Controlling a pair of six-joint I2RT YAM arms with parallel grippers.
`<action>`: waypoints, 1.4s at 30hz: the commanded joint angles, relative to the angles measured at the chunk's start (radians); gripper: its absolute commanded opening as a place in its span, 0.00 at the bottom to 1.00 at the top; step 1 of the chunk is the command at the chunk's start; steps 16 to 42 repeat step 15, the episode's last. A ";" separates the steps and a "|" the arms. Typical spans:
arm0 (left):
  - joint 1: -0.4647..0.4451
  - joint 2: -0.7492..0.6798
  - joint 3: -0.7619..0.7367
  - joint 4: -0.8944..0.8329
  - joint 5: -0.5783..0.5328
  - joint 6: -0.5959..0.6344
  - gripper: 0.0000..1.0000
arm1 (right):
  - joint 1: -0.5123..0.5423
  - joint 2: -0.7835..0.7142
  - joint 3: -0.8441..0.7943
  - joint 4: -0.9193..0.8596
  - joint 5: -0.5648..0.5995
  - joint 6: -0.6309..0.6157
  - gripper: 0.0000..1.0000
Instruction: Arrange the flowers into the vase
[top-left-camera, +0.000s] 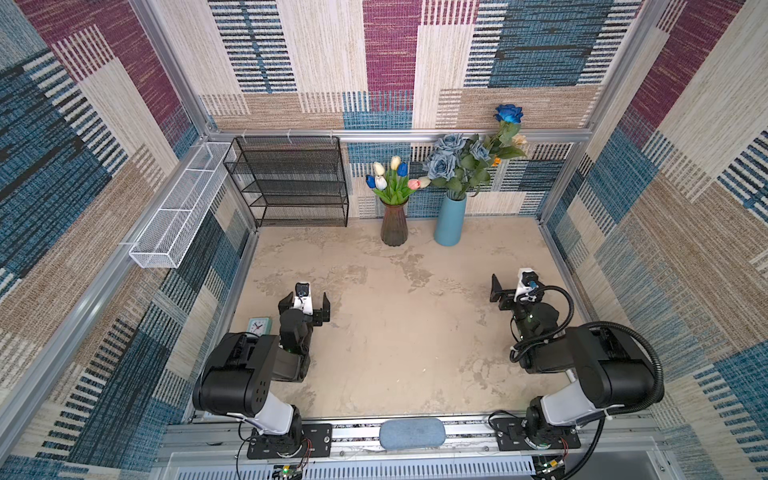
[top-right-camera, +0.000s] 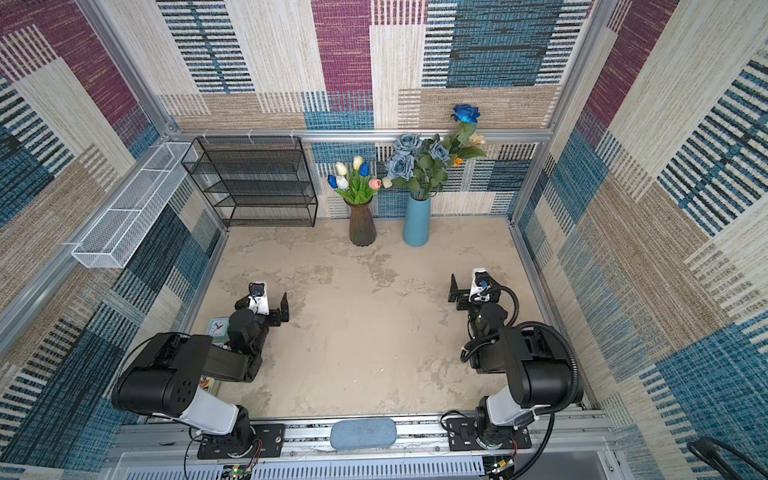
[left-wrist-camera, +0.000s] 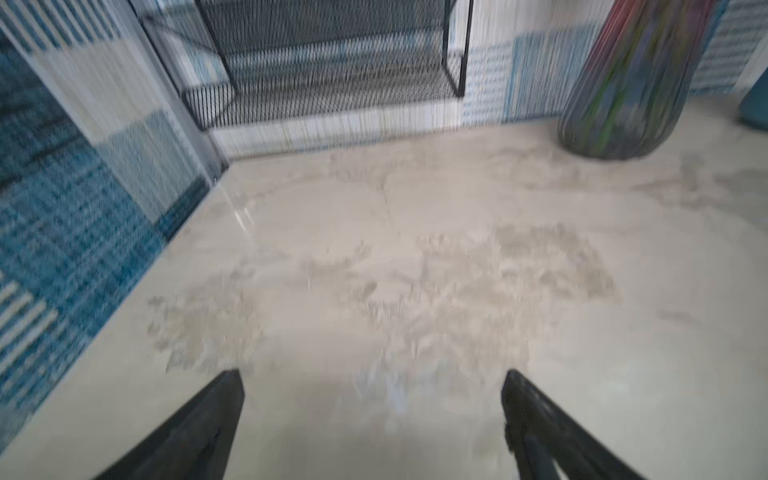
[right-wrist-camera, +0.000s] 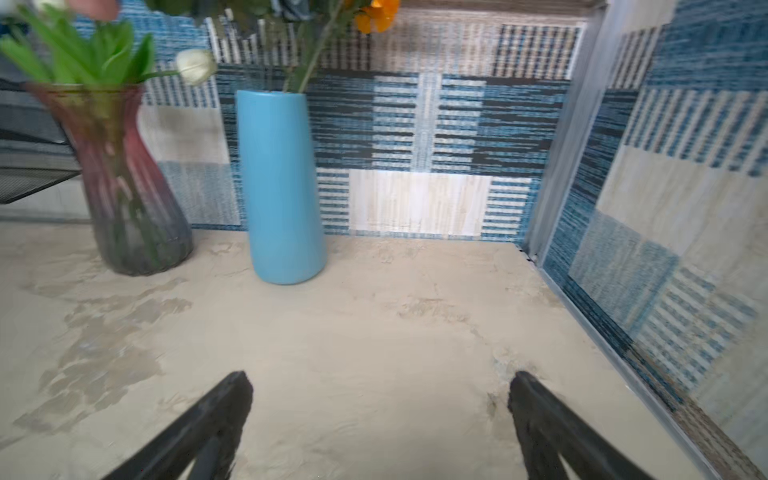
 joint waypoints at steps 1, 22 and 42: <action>0.044 0.004 0.123 -0.275 0.062 -0.035 1.00 | -0.003 -0.001 0.006 -0.050 -0.039 0.042 1.00; 0.108 0.011 0.171 -0.358 0.164 -0.082 1.00 | -0.003 0.001 0.011 -0.057 -0.057 0.036 1.00; 0.108 0.011 0.171 -0.358 0.164 -0.082 1.00 | -0.003 0.001 0.011 -0.057 -0.057 0.036 1.00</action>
